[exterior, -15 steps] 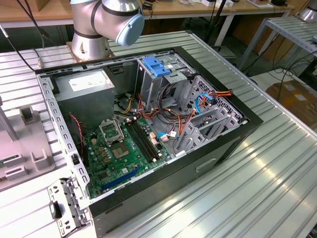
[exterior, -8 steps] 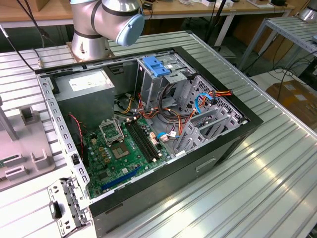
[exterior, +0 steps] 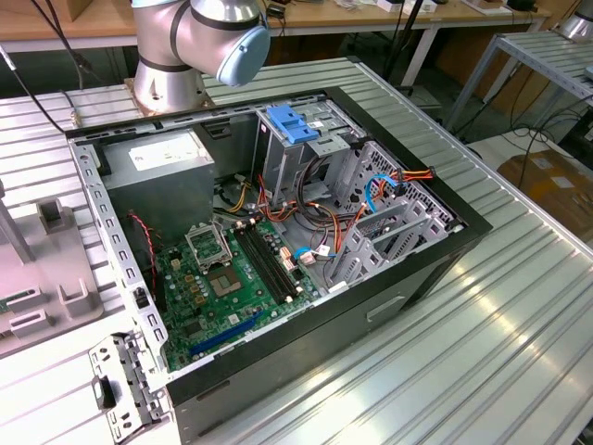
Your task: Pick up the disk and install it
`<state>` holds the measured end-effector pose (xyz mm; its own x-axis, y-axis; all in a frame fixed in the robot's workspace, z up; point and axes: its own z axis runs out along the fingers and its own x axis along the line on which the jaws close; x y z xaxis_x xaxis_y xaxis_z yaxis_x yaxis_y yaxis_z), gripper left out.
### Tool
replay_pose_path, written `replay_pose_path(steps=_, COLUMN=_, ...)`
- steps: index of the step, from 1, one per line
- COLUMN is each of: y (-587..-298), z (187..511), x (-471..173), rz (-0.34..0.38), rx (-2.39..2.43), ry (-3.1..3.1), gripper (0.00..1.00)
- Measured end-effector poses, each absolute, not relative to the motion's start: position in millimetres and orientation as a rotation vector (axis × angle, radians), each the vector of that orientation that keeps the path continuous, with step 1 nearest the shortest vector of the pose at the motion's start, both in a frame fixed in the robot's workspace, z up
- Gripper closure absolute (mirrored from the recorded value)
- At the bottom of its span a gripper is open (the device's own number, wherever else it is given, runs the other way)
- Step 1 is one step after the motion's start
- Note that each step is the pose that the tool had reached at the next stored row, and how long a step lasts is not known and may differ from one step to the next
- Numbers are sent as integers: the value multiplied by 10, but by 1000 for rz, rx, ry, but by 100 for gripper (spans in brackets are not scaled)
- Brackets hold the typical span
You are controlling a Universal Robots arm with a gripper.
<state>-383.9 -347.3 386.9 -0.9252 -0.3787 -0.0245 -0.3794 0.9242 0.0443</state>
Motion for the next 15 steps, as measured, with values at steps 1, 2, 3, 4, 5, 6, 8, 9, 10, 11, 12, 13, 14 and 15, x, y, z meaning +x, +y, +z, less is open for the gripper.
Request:
replay_pose_path(steps=1, y=-3473, z=3868, x=-3839, rz=75, rx=-611, ry=3065, gripper=89)
replay_pose_path(steps=2, y=-3473, z=3869, x=-3839, rz=76, rx=-623, ry=3063, gripper=89)
replay_pose_path(steps=3, y=-3473, z=3869, x=-3839, rz=76, rx=-634, ry=3061, gripper=89)
replay_pose_path(steps=4, y=-3473, z=3869, x=-3839, rz=76, rx=-641, ry=3059, gripper=89)
replay_pose_path(steps=5, y=-3473, z=3869, x=-3839, rz=76, rx=-647, ry=3058, gripper=89)
replay_pose_path(steps=6, y=-3473, z=3869, x=-3839, rz=76, rx=-656, ry=3057, gripper=89)
replay_pose_path(steps=8, y=-3473, z=3869, x=-3839, rz=76, rx=-671, ry=3053, gripper=89)
replay_pose_path(steps=9, y=-3473, z=3869, x=-3839, rz=76, rx=-677, ry=3052, gripper=89)
replay_pose_path(steps=10, y=-3473, z=3869, x=-3839, rz=76, rx=-685, ry=3051, gripper=89)
replay_pose_path(steps=11, y=-3473, z=3869, x=-3839, rz=76, rx=-691, ry=3049, gripper=89)
replay_pose_path(steps=12, y=-3473, z=3869, x=-3839, rz=76, rx=-699, ry=3048, gripper=89)
replay_pose_path(steps=13, y=-3473, z=3869, x=-3839, rz=76, rx=-706, ry=3046, gripper=89)
replay_pose_path(steps=14, y=-3473, z=3868, x=-3839, rz=76, rx=-720, ry=3043, gripper=89)
replay_pose_path(steps=15, y=-3473, z=3869, x=-3839, rz=76, rx=-730, ry=3041, gripper=89)
